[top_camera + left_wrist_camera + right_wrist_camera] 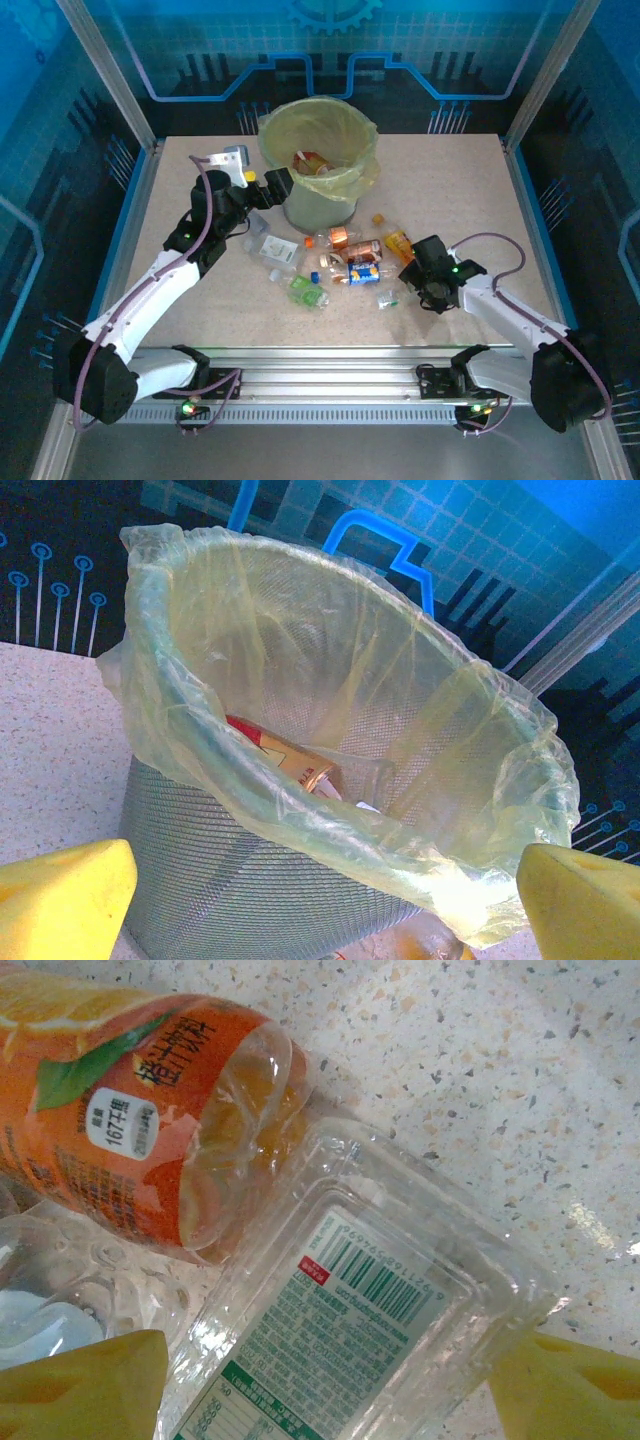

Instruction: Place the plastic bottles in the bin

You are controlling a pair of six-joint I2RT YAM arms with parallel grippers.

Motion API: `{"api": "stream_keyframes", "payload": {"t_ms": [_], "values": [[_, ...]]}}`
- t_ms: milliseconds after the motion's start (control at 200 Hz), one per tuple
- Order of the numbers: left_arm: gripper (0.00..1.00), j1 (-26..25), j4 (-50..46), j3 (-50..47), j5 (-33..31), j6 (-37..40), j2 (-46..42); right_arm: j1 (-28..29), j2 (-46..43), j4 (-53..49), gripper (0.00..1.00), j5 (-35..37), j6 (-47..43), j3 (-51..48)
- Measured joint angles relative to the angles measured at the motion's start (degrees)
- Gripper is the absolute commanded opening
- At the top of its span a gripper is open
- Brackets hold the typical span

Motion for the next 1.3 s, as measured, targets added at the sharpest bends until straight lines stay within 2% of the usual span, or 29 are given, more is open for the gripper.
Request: {"api": "stream_keyframes", "payload": {"t_ms": [175,510,680,930,1105,1300], "values": [[0.99,0.0,0.0,0.0,0.0,0.0,0.0,-0.5,1.9,0.5,0.87,-0.2,-0.2,-0.4],[0.99,0.0,0.0,0.0,0.0,0.0,0.0,-0.7,4.0,0.6,0.85,-0.9,-0.8,-1.0],[0.99,0.0,0.1,-0.7,-0.5,0.0,0.0,-0.7,5.8,1.1,0.74,-1.1,-1.6,-1.2],[0.99,0.0,-0.1,-1.1,-2.0,0.0,0.0,-0.7,5.4,1.0,0.48,-0.8,-2.3,-1.1],[0.99,0.0,0.0,-1.7,-3.3,-0.2,-0.2,-0.7,2.9,-3.7,0.44,1.1,-4.1,-0.6],[0.99,0.0,-0.1,-2.7,-4.8,-1.1,-0.9,-0.7,-4.4,-10.6,0.38,4.9,-7.9,4.6]]}}
